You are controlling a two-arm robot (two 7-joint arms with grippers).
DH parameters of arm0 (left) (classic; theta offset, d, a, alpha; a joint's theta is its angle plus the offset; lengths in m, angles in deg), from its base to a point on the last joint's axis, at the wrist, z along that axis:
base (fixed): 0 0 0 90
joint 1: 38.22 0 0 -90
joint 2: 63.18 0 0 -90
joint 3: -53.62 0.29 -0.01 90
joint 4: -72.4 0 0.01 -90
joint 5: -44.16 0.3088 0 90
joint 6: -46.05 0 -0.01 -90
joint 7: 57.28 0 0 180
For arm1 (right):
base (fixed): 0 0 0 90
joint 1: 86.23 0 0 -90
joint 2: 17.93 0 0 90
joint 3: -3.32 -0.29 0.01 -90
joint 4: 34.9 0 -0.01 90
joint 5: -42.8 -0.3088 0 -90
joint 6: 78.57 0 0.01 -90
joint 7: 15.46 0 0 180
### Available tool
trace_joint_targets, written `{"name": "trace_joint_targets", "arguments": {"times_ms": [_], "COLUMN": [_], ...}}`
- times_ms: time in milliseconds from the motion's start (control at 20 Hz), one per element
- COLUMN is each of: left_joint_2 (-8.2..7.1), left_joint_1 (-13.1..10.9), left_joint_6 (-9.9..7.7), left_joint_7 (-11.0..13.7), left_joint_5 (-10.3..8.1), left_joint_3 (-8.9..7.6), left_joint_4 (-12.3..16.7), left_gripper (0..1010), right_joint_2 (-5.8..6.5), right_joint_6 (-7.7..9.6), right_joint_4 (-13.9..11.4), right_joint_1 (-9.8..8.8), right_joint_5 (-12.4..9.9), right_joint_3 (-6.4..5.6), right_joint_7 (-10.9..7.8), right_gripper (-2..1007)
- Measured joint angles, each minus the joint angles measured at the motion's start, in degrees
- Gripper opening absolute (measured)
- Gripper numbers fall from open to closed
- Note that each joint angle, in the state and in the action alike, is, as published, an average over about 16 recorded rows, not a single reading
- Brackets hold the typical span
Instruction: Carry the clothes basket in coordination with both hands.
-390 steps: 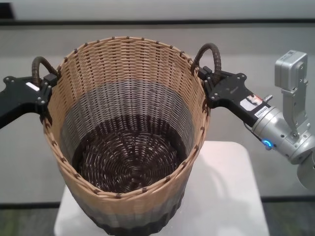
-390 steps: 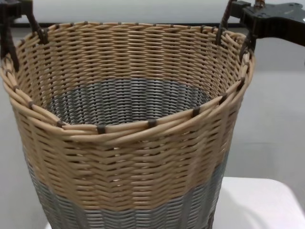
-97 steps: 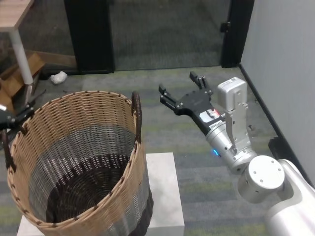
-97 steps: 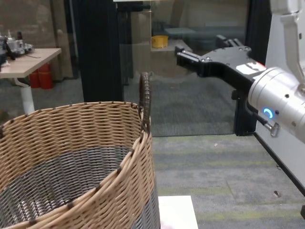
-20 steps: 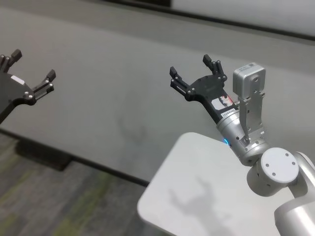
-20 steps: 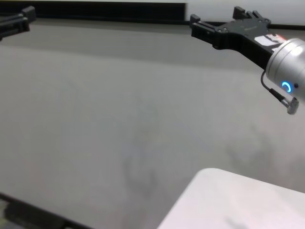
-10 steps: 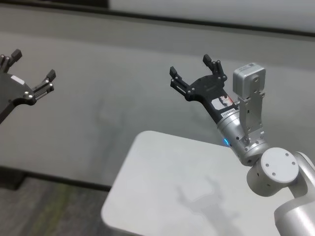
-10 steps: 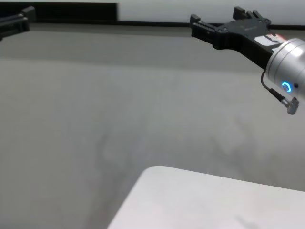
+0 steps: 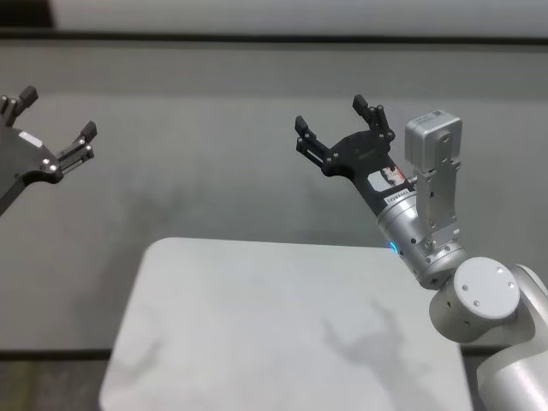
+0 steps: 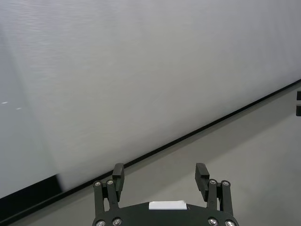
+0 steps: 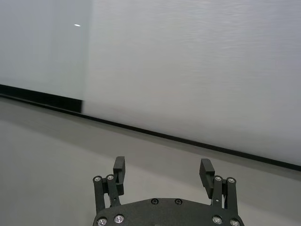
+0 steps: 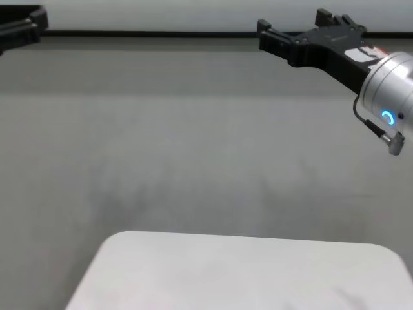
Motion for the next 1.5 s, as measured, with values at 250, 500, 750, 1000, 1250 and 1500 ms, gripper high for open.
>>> {"name": "trace_joint_targets", "arguments": {"times_ms": [250,500,750,1000,1250,1500], "left_joint_2": [0.0,0.0,0.0,0.0,0.0,0.0], "left_joint_1": [0.0,0.0,0.0,0.0,0.0,0.0], "left_joint_6": [0.0,0.0,0.0,0.0,0.0,0.0], "left_joint_7": [0.0,0.0,0.0,0.0,0.0,0.0], "left_joint_5": [0.0,0.0,0.0,0.0,0.0,0.0], "left_joint_3": [0.0,0.0,0.0,0.0,0.0,0.0], "left_joint_4": [0.0,0.0,0.0,0.0,0.0,0.0], "left_gripper": [1002,1002,1002,1002,1002,1002], "right_joint_2": [0.0,0.0,0.0,0.0,0.0,0.0], "right_joint_6": [0.0,0.0,0.0,0.0,0.0,0.0], "right_joint_4": [0.0,0.0,0.0,0.0,0.0,0.0], "right_joint_1": [0.0,0.0,0.0,0.0,0.0,0.0], "right_joint_5": [0.0,0.0,0.0,0.0,0.0,0.0], "right_joint_3": [0.0,0.0,0.0,0.0,0.0,0.0], "right_joint_7": [0.0,0.0,0.0,0.0,0.0,0.0], "right_gripper": [1005,1005,1005,1005,1005,1005]}}
